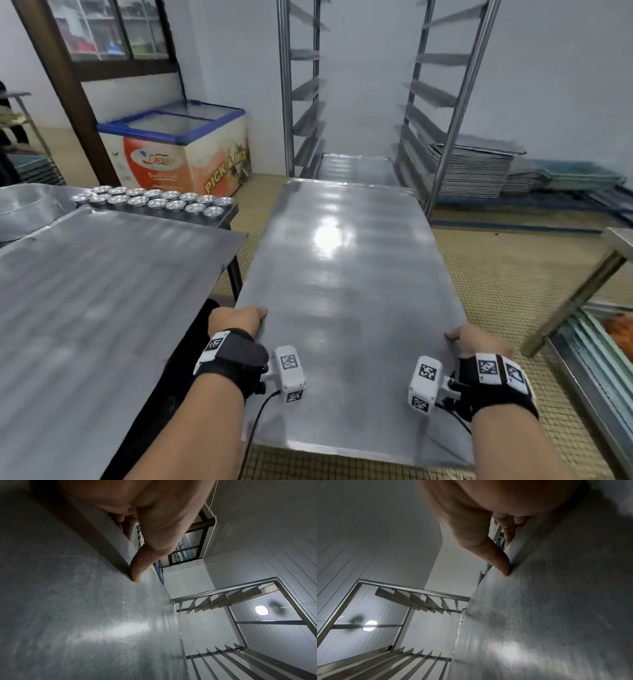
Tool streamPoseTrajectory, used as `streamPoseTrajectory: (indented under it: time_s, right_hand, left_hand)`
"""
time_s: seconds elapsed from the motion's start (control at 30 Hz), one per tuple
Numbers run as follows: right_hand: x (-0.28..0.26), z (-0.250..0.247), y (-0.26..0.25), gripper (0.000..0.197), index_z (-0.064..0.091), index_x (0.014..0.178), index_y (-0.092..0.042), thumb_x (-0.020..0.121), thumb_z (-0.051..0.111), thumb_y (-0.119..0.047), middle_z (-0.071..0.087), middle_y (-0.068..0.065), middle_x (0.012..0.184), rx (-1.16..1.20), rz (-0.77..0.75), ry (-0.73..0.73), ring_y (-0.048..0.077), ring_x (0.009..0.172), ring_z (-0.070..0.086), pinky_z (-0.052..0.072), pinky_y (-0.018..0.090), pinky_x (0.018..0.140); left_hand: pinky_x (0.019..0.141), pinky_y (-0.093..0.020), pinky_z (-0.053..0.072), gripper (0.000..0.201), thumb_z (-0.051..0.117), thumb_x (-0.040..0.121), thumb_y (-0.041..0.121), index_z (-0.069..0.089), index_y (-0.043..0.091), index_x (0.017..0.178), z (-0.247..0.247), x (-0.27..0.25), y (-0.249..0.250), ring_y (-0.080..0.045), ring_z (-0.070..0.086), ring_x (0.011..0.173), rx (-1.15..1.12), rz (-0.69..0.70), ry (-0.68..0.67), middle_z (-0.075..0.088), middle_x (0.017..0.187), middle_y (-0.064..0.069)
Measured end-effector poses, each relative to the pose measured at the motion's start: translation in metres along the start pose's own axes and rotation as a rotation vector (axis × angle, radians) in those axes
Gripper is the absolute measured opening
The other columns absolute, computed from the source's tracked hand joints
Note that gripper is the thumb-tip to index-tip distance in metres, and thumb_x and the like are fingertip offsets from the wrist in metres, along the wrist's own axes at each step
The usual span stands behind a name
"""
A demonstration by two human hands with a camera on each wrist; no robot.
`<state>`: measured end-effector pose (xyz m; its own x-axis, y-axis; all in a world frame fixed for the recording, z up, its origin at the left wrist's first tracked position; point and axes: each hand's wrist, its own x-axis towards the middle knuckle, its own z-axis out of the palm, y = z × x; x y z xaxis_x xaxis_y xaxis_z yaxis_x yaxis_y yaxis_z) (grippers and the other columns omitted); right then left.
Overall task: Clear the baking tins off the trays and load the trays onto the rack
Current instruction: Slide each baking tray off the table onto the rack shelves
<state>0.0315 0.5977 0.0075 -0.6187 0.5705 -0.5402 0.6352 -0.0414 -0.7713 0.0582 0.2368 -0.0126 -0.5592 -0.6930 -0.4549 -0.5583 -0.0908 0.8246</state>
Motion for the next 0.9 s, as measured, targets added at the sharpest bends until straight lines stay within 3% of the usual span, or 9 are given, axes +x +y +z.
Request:
streamPoseTrajectory:
  time_s: [0.07,0.17,0.3,0.4,0.47,0.6,0.73,0.83,0.9]
  right_hand:
    - [0.010,-0.005,-0.006,0.050,0.058,0.115,0.012,0.074,0.080,-0.007,0.057,0.012,0.070,-0.020,0.012,0.003,0.023,0.058,0.052,0.043,0.033,0.057]
    - [0.023,-0.007,-0.017,0.044,0.061,0.114,0.012,0.078,0.078,-0.008,0.061,0.013,0.079,-0.050,0.016,-0.009,0.023,0.059,0.051,0.038,0.031,0.052]
    - [0.038,0.003,-0.031,0.058,0.055,0.124,0.012,0.074,0.080,-0.003,0.066,0.022,0.115,-0.003,0.058,-0.016,0.032,0.092,0.064,0.050,0.035,0.074]
    - [0.054,0.020,-0.042,0.055,0.053,0.122,0.012,0.076,0.077,-0.003,0.064,0.021,0.118,-0.020,0.049,0.027,0.034,0.101,0.063,0.051,0.038,0.074]
    - [0.068,0.030,-0.052,0.047,0.051,0.117,0.012,0.079,0.074,-0.002,0.060,0.017,0.110,-0.028,0.046,0.026,0.032,0.093,0.060,0.049,0.036,0.074]
    - [0.093,0.055,-0.077,0.047,0.055,0.121,0.013,0.081,0.074,-0.003,0.063,0.021,0.115,-0.014,0.048,0.061,0.027,0.078,0.052,0.030,0.030,0.046]
    - [0.151,0.090,-0.094,0.060,0.062,0.119,0.005,0.070,0.072,-0.027,0.066,0.017,0.114,-0.110,-0.037,-0.013,0.032,0.092,0.066,0.056,0.035,0.072]
    - [0.149,0.103,-0.126,0.034,0.062,0.106,0.005,0.078,0.076,-0.011,0.062,0.014,0.093,-0.113,0.035,0.076,0.023,0.059,0.052,0.036,0.027,0.046]
    - [0.162,0.113,-0.139,0.032,0.063,0.107,0.005,0.080,0.076,-0.006,0.059,0.012,0.084,-0.101,0.068,0.105,0.020,0.053,0.045,0.028,0.026,0.043]
  left_hand:
    - [0.081,-0.041,0.057,0.042,0.089,0.070,0.021,0.068,-0.003,0.097,0.015,0.000,0.006,-0.034,0.069,0.088,0.009,0.025,-0.028,0.071,0.099,-0.018]
    - [0.079,-0.038,0.056,0.045,0.090,0.066,0.021,0.069,-0.005,0.096,0.033,0.006,0.016,-0.031,0.067,0.082,0.030,0.046,-0.031,0.069,0.093,-0.014]
    - [0.082,-0.047,0.059,0.057,0.090,0.056,0.026,0.070,-0.004,0.101,0.051,0.022,0.030,-0.034,0.070,0.084,0.047,0.044,-0.011,0.072,0.098,-0.015]
    - [0.081,-0.045,0.060,0.055,0.089,0.057,0.025,0.071,-0.003,0.101,0.066,0.038,0.039,-0.033,0.070,0.082,0.052,0.026,-0.018,0.073,0.097,-0.015]
    - [0.080,-0.040,0.058,0.054,0.087,0.061,0.022,0.069,-0.005,0.105,0.077,0.048,0.047,-0.031,0.067,0.081,0.039,0.005,-0.031,0.072,0.103,-0.017]
    - [0.077,-0.032,0.045,0.046,0.079,0.077,0.012,0.061,-0.011,0.113,0.104,0.075,0.070,-0.029,0.055,0.083,0.035,-0.002,-0.071,0.064,0.105,-0.017]
    - [0.078,-0.030,0.042,0.049,0.078,0.080,0.009,0.060,-0.011,0.120,0.131,0.106,0.104,-0.033,0.062,0.098,0.053,0.004,-0.085,0.064,0.121,-0.022]
    - [0.078,-0.029,0.042,0.046,0.078,0.081,0.010,0.061,-0.010,0.119,0.149,0.128,0.125,-0.035,0.064,0.106,0.081,-0.019,-0.093,0.064,0.118,-0.021]
    - [0.077,-0.029,0.042,0.031,0.076,0.082,0.011,0.062,-0.007,0.103,0.160,0.141,0.139,-0.031,0.062,0.087,0.101,-0.032,-0.100,0.060,0.102,-0.017]
